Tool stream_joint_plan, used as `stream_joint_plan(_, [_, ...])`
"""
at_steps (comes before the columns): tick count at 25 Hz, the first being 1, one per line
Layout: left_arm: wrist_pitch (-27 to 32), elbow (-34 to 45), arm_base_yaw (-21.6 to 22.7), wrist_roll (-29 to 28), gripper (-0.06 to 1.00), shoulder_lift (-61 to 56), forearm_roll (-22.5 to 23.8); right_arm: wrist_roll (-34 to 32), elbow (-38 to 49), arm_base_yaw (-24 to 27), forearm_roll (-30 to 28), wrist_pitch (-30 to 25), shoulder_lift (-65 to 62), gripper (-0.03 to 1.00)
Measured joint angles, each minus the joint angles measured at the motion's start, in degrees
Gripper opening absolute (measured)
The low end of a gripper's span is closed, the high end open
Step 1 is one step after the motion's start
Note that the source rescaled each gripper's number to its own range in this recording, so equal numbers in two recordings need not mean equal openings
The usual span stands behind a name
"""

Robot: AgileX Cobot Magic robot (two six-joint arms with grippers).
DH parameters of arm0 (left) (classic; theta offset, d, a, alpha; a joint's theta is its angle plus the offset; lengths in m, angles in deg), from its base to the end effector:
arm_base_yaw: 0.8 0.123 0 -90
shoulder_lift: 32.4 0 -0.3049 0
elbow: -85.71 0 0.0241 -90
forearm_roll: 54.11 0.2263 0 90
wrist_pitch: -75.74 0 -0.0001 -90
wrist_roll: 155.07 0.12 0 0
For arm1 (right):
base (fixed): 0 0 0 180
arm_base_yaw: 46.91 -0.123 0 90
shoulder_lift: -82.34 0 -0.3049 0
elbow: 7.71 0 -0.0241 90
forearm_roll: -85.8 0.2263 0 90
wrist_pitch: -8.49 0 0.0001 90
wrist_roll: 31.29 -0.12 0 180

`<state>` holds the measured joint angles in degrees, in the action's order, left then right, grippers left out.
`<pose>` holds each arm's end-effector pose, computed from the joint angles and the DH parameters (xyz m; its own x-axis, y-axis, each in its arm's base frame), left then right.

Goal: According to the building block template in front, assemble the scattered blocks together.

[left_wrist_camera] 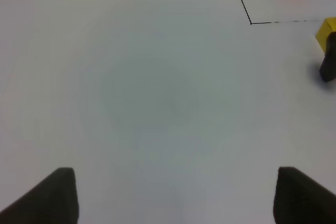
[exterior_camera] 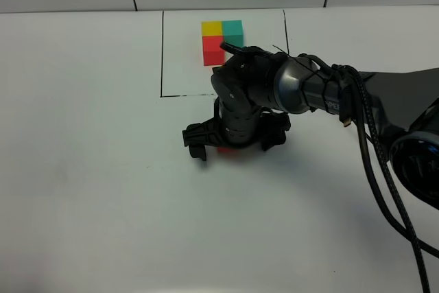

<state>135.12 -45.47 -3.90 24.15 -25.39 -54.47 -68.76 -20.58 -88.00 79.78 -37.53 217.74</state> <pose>-0.0204 0.0005 0.2561 -0.4262 0.0062 -0.9046 0.0518 0.9985 -0.0175 0.3412 0.2855 0.1185 -0.9705 -0.1203 -0.2088 -0.1332 0.9899 0.0486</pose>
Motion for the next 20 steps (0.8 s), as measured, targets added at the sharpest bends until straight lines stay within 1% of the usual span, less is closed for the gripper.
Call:
stream_joint_plan(3, [0.0,0.0,0.0,0.0,0.79,0.0,0.0,2.7,0.4,0.0,1.4,-2.3,-1.8,1.00])
stream_joint_plan(6, [0.0,0.0,0.0,0.1,0.79,0.0,0.0,6.9,0.4,0.5,2.5,-4.5,-5.2,1.00])
stream_joint_plan(10, [0.0,0.0,0.0,0.1,0.79,0.0,0.0,14.9,0.4,3.8,7.6,-5.8,-8.7,1.00])
stream_joint_plan(13, [0.0,0.0,0.0,0.1,0.79,0.0,0.0,20.4,0.4,7.2,8.9,-6.5,-10.3,1.00])
stream_joint_plan(16, [0.0,0.0,0.0,0.1,0.79,0.0,0.0,25.7,0.8,11.8,9.1,-6.9,-12.0,1.00])
stream_joint_plan(20, [0.0,0.0,0.0,0.1,0.79,0.0,0.0,30.5,3.9,19.6,9.5,-3.7,-15.6,1.00])
